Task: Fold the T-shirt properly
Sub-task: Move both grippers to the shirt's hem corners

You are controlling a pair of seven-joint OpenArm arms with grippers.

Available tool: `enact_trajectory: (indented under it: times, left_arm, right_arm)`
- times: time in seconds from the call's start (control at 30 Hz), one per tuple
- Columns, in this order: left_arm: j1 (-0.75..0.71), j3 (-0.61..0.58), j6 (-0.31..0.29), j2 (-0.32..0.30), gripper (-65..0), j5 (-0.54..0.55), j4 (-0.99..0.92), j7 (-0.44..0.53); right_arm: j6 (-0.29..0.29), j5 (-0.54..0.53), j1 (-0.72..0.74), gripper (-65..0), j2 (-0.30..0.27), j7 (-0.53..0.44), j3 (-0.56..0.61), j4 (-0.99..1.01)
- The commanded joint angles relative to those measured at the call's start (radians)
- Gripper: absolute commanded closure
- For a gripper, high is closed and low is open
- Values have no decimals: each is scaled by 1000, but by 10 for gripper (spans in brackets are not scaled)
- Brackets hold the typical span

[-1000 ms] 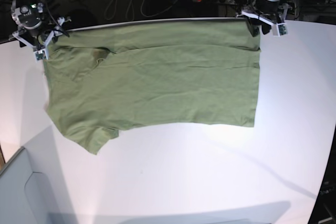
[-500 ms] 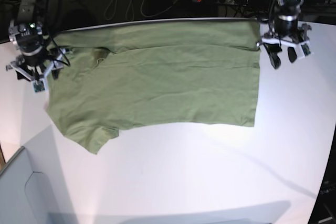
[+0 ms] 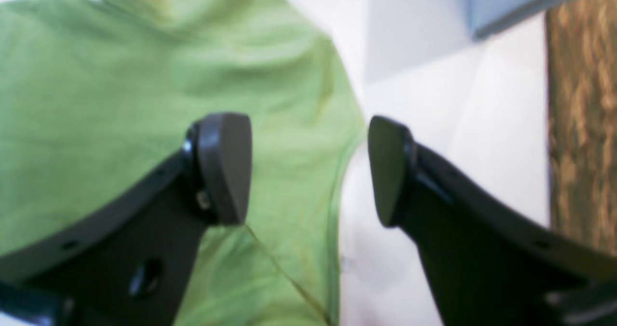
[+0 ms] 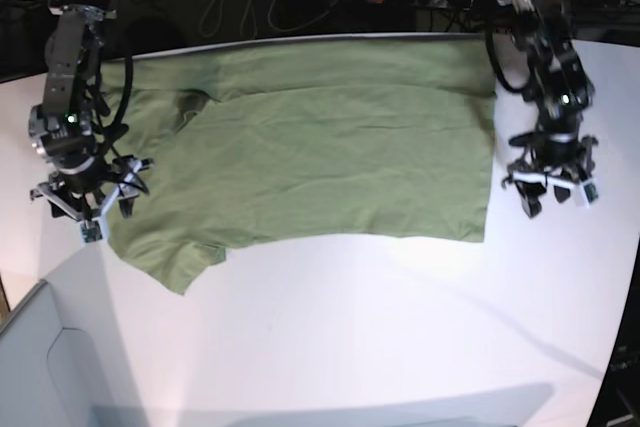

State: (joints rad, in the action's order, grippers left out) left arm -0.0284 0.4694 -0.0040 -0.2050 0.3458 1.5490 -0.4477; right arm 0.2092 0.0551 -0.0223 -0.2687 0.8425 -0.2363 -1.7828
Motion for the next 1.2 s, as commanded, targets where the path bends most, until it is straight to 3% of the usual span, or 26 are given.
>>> enact_trajectory:
  times: [0.0, 0.17, 0.27, 0.53, 0.77, 0.97, 1.17]
  left_arm:
    - [46, -5, 5, -17, -356, 5, -20, 17]
    - [206, -126, 3, -72, -357, 6, -238, 26]
    - [269, -186, 3, -75, -356, 6, -342, 65]
    - [316, -326, 3, -75, -354, 11, -491, 166]
    - [315, -338, 3, -69, -344, 9, -502, 175]
    - [310, -334, 3, -69, -164, 11, -502, 181]
    - [308, -338, 3, -67, -84, 12, -502, 181]
  right_arm:
    - [6, -1, 17, -360, -13, -22, -5, -5]
    - [6, -1, 17, -359, -13, -24, -7, 24]
    - [6, -1, 14, -359, -13, -24, -11, 25]
    - [6, -1, 11, -359, -13, -24, -13, 25]
    - [6, -1, 11, -359, -13, -24, -13, 25]
    - [6, -1, 31, -365, -13, -24, -13, 25]
    - [6, -1, 101, -368, -13, -24, -5, 91]
